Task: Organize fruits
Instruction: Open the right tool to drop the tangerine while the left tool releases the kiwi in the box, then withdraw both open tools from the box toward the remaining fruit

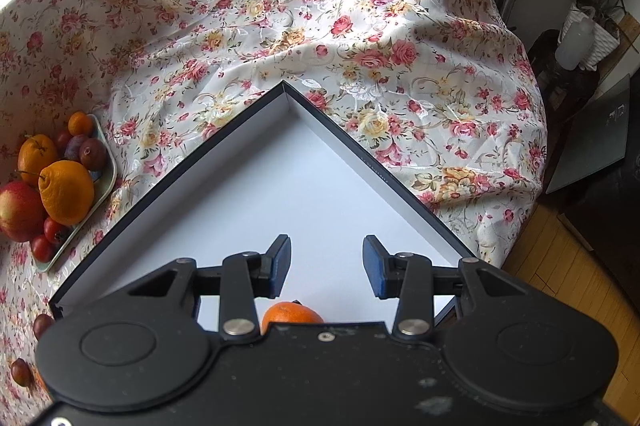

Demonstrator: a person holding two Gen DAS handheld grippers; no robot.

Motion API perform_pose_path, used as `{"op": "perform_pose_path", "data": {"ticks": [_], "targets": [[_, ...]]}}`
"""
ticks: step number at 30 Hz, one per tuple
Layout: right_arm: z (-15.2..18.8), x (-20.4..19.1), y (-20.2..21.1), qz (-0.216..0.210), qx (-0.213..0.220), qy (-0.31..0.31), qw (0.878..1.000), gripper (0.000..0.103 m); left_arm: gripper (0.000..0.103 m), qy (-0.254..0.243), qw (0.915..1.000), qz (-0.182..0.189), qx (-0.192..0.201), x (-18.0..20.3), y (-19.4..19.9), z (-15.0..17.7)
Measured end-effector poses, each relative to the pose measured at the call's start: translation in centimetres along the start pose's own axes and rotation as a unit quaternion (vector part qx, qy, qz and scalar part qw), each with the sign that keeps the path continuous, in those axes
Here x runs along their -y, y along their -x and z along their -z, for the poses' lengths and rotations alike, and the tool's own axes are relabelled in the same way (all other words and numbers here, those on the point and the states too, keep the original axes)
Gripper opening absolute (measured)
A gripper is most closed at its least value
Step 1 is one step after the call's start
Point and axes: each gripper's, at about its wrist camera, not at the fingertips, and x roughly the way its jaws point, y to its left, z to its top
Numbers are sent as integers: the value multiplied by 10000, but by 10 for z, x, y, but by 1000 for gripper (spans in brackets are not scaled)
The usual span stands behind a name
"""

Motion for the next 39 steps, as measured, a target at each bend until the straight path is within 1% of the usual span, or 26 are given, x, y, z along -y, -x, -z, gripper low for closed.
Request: {"op": "perform_pose_path", "data": {"ticks": [4, 8, 23, 29, 39], "targets": [[1, -1, -1, -27, -51, 11, 10000, 43, 63, -16, 10000, -71, -28, 1, -1, 1], [0, 0, -2, -10, -72, 2, 10000, 43, 63, 24, 10000, -18, -60, 0, -2, 1], [1, -4, 3, -114, -112, -47, 9999, 43, 63, 52, 10000, -41, -3, -6, 4, 2], [4, -14, 6, -169, -117, 12, 9998, 43, 63, 145, 9999, -62, 21, -17, 8, 2], [13, -42, 9, -263, -159, 238, 9992, 43, 63, 400, 9991, -101, 72, -47, 18, 1]]}}
